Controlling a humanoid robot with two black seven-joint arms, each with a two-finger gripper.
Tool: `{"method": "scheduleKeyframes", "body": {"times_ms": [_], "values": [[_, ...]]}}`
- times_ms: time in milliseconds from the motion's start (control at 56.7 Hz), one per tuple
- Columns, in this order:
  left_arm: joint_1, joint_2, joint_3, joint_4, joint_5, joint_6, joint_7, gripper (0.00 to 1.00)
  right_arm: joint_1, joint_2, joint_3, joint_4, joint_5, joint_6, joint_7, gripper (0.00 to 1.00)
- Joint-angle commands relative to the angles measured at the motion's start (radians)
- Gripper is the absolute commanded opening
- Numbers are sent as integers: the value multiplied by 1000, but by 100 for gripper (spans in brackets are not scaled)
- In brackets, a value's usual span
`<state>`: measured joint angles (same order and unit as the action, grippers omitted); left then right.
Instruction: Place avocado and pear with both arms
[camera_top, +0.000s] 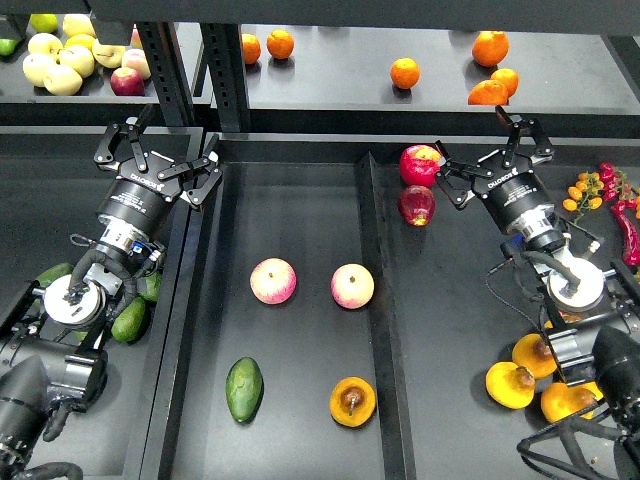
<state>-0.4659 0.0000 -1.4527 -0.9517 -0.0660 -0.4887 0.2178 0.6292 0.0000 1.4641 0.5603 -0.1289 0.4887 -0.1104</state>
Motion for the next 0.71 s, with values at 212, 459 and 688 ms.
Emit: {"method": "scheduleKeyframes", "body": {"times_ms": [212, 459, 688], "values": [[-4, 0, 2, 5, 0, 0, -6, 100, 1, 0, -2, -2, 0, 0, -2, 99], [-4, 0, 0, 7, 2, 0, 5, 100, 1, 0, 1, -2, 0, 0, -2, 99], [-4, 0, -1, 18, 2, 0, 15, 100, 1, 0, 4, -10, 0, 0, 0, 99]]}}
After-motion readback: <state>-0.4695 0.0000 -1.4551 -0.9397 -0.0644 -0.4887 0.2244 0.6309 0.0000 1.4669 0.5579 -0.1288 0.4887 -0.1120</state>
